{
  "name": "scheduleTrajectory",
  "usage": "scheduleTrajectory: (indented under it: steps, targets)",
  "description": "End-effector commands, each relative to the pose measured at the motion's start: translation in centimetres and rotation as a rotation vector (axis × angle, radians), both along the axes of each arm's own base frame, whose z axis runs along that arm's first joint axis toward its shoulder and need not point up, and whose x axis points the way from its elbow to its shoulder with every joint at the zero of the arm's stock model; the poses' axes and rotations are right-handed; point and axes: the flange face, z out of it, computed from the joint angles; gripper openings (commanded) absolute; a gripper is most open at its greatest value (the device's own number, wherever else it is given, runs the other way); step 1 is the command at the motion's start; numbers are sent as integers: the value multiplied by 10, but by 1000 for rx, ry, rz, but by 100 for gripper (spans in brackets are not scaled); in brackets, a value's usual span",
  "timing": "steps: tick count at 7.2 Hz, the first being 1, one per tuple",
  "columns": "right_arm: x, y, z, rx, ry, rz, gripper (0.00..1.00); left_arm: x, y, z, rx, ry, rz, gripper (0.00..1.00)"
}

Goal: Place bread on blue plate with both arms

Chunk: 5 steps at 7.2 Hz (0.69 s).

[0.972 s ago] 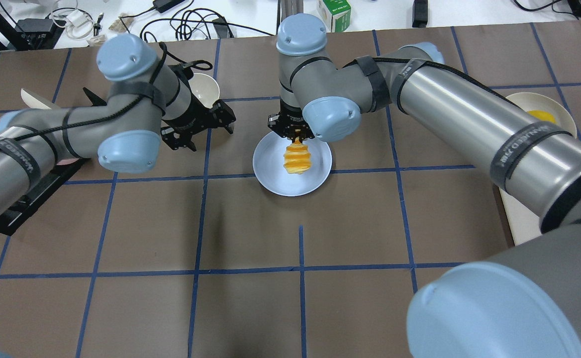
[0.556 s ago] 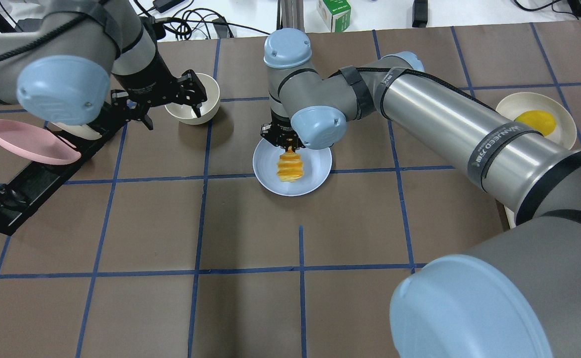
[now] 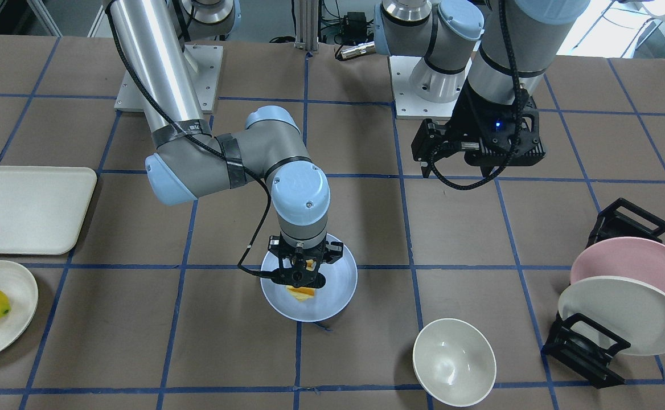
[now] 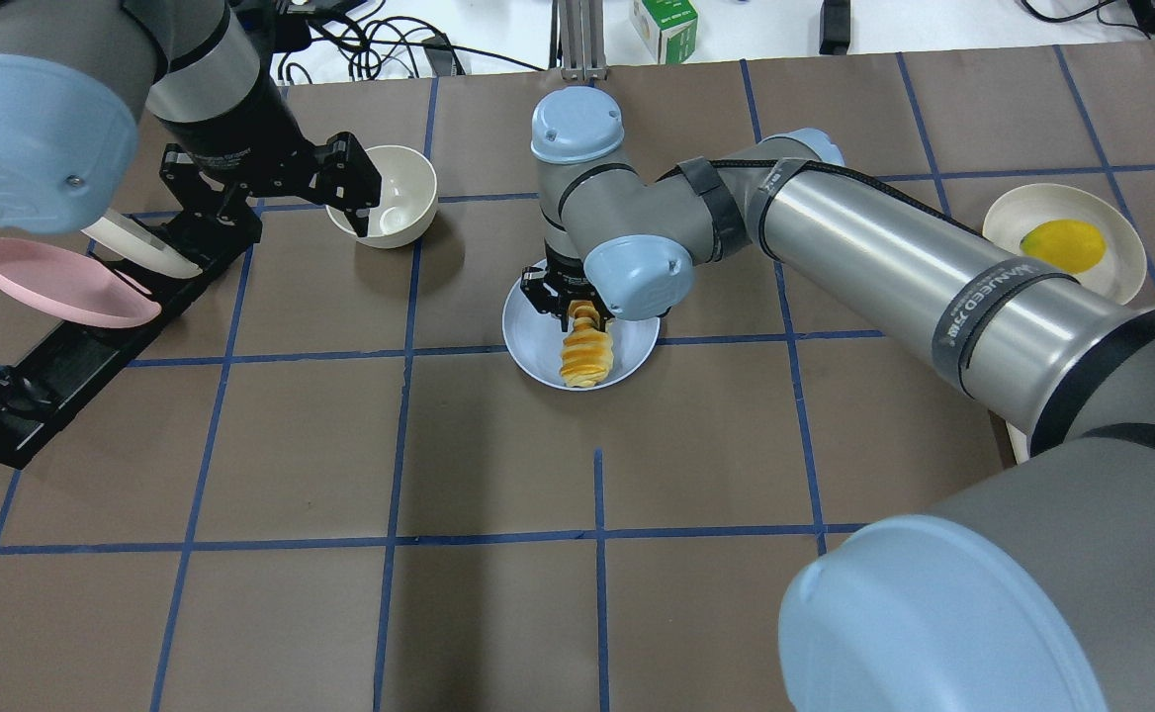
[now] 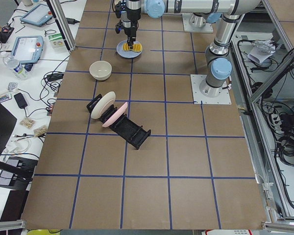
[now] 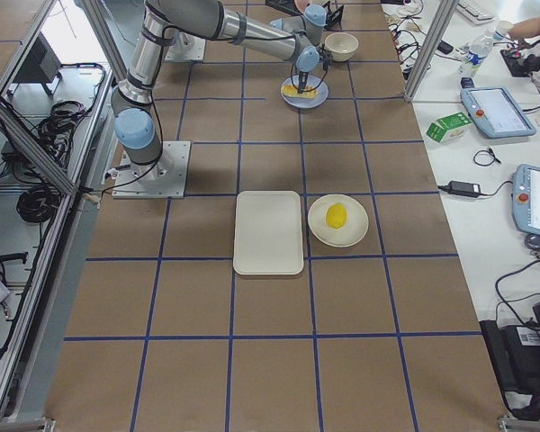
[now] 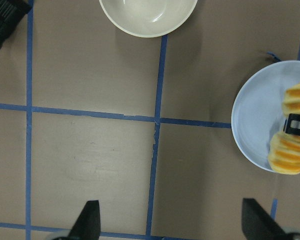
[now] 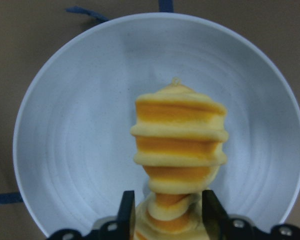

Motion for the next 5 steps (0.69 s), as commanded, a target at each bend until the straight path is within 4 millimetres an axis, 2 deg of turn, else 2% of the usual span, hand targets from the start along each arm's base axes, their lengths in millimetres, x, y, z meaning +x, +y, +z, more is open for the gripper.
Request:
scheduleTrajectory:
  steps: [1, 2, 3, 4, 5]
  targets:
    - [0, 0, 4, -4, -4, -4, 100, 1, 11, 15, -22, -2, 53, 100]
    - [-2, 0, 21, -28, -7, -3, 100, 2, 13, 19, -28, -3, 53, 100]
    - [-16, -4, 53, -58, -18, -22, 100, 1, 13, 7, -5, -2, 45, 100]
    - [-41, -2, 90, -41, 3, -39, 100, 1, 15, 8, -8, -1, 42, 100]
    - [-79, -4, 130, -37, 6, -95, 100, 1, 15, 10, -12, -3, 39, 100]
